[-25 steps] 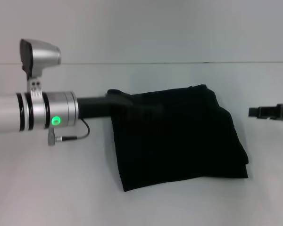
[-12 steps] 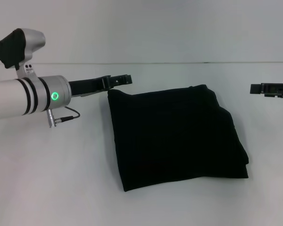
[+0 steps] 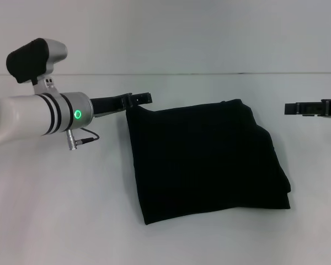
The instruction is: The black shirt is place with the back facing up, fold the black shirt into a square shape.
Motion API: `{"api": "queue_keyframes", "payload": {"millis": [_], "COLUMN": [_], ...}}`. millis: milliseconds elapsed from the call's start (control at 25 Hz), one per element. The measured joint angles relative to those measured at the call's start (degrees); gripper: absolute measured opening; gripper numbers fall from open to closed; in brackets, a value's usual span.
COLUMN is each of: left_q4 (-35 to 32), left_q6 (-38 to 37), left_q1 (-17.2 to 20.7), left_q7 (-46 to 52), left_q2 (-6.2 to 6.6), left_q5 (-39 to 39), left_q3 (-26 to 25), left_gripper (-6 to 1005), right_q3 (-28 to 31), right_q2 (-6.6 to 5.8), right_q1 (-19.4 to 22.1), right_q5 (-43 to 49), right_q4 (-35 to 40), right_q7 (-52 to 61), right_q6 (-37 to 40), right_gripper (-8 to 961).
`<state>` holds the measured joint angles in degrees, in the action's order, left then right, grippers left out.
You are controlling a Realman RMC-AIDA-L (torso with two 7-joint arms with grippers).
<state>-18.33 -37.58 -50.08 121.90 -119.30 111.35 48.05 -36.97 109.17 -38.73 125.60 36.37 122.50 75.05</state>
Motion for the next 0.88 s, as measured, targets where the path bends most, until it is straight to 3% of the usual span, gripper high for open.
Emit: {"api": "queue_keyframes", "payload": {"millis": [760, 880], "left_q4": [0.9, 0.0], "left_q6": [-0.6, -0.5], "left_q1": [-0.4, -0.1], "left_q7": [-0.4, -2.4], "left_q2": [-0.73, -1.24], "left_q5": [0.0, -0.4], "left_q3": [0.1, 0.1], "left_gripper": [950, 886], "right_q3": [-2.3, -2.7], "right_q2": [0.44, 0.55], "right_q1": [-1.0, -1.0], "right_q5": [0.0, 0.0], "right_q4": [-0.6, -0.6], "right_q7": [-0.9, -0.9], "right_q6": [-2.9, -3.4], "right_gripper": [767, 763]}}
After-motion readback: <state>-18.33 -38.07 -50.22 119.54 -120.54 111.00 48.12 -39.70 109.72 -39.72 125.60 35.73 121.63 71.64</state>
